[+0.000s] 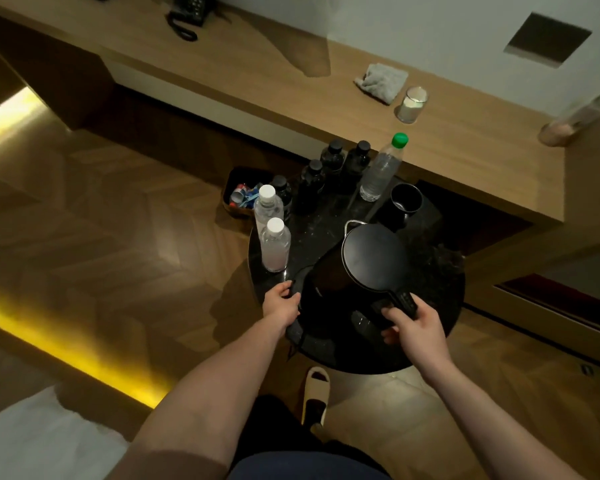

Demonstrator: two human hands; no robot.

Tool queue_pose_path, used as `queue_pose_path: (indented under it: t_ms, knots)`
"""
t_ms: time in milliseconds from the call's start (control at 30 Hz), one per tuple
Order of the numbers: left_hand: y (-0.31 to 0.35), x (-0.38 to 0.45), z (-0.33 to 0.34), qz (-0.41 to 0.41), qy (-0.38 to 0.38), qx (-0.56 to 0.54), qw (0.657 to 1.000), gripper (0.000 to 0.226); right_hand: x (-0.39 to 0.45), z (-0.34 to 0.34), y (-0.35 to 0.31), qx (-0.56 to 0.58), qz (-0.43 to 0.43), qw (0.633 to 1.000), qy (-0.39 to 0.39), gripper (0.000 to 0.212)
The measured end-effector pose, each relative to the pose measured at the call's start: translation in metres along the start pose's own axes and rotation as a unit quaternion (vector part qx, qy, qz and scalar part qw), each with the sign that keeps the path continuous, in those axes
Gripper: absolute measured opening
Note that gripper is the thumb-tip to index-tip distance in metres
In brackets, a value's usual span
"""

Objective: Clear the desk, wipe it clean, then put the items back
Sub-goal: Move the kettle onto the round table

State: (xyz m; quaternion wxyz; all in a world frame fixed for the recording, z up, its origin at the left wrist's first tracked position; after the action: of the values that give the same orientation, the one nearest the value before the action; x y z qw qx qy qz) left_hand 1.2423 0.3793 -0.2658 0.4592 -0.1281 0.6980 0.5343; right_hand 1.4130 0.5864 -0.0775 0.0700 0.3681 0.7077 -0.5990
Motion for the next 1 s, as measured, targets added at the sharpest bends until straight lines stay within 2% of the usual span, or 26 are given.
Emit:
queue_pose_path:
  t_ms: [133,200,367,467,533,600,700,767,867,967,1000]
  knots:
    - [0.017,0.001,-0.002,0.062,0.063,0.197,0.976,0.037,0.012,0.015,0.006,-0.004,0.012,1.0,-0.024,0.016]
    - [0.02,-0.004,-0.003,0.065,0.08,0.251,0.962,0.035,0.016,0.021,0.01,-0.008,0.024,0.999,-0.03,0.019]
    - [0.01,-0.025,-0.019,0.079,0.102,0.22,0.967,0.016,0.019,0.029,0.022,-0.01,0.048,0.998,-0.037,0.021]
    - [-0.028,-0.043,-0.041,0.063,0.109,0.236,0.964,0.019,0.022,0.03,0.021,-0.025,0.047,0.997,-0.047,0.022]
    - [-0.066,-0.05,-0.049,-0.007,0.073,0.27,0.96,0.027,0.023,0.031,0.017,-0.042,0.039,0.997,-0.057,0.023]
    - [-0.104,-0.051,-0.043,-0.084,-0.008,0.298,0.951,0.04,0.024,0.034,0.011,-0.066,0.025,0.995,-0.07,0.023]
    - [-0.131,-0.044,-0.02,-0.119,-0.129,0.285,0.942,0.061,0.026,0.04,0.0,-0.1,0.01,0.991,-0.088,0.018]
    - [-0.135,-0.04,-0.005,-0.109,-0.171,0.304,0.931,0.052,0.026,0.044,-0.003,-0.115,0.008,0.989,-0.096,0.012]
    - [-0.139,-0.04,0.003,-0.096,-0.179,0.333,0.921,0.025,0.021,0.042,-0.001,-0.128,0.013,0.987,-0.092,0.006]
    - [-0.139,-0.044,-0.003,-0.075,-0.174,0.339,0.921,0.014,0.014,0.042,0.002,-0.136,0.015,0.986,-0.097,0.01]
    - [-0.138,-0.047,-0.007,-0.066,-0.168,0.343,0.922,0.018,0.012,0.044,0.002,-0.138,0.012,0.985,-0.102,0.011]
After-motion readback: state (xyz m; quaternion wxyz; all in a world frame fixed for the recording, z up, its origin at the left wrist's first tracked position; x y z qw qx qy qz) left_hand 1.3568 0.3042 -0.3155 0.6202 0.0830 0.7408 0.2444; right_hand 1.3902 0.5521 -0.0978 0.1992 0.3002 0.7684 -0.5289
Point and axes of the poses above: each hand's wrist, its own x-axis towards the middle knuckle, its own z-axis out of the palm, y = z × x, the point moved 8 cm from there along x, towards the middle knuckle, and after that the axes turned 14 degrees about -y, right-handed, at the moved point
